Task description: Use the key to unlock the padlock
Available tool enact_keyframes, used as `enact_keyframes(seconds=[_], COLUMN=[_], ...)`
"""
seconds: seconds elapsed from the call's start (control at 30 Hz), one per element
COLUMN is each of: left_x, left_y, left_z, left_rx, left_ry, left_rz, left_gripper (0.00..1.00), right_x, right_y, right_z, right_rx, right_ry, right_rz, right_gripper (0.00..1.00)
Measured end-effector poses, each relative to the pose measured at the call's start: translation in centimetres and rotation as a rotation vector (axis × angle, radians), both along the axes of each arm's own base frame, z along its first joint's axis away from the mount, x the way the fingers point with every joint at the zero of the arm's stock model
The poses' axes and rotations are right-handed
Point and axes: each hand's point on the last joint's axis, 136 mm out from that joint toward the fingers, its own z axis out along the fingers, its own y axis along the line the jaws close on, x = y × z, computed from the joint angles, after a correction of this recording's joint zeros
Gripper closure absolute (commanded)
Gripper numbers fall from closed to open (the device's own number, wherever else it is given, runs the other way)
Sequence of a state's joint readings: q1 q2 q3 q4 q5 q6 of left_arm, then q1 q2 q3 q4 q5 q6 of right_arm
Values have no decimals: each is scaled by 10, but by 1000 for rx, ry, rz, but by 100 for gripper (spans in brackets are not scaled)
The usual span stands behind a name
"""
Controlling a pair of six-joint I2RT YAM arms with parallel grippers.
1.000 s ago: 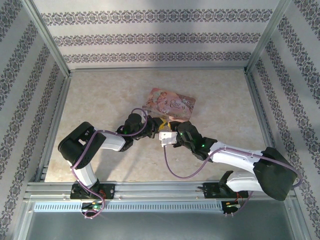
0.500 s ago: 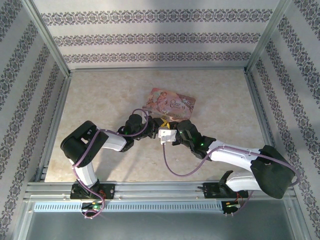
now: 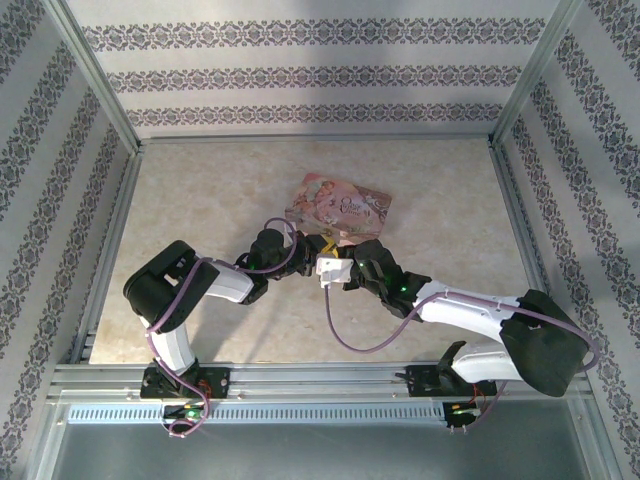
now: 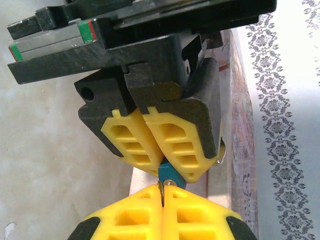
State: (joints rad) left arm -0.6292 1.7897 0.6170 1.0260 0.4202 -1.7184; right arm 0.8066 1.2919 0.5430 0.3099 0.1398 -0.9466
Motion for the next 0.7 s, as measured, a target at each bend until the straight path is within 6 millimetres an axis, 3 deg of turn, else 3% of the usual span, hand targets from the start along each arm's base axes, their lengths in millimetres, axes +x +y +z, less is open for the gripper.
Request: enact_keyframes(seconds=[0.27, 0.5, 0.7], left_x=[1, 1, -1], left_y=[0, 0, -2], left_z=[0, 0, -22], left_rx=[0, 2, 35], left_ry=[-1, -2, 30], left_rz=[4, 6, 11], left_gripper=[100, 100, 100], right_x=[1, 2, -1], right_y=[0, 0, 2], right_z=[0, 0, -19], right_rx=[47, 209, 237], right_ry=[18, 96, 145], right_rz=[-32, -128, -199], right_gripper=[100, 100, 100])
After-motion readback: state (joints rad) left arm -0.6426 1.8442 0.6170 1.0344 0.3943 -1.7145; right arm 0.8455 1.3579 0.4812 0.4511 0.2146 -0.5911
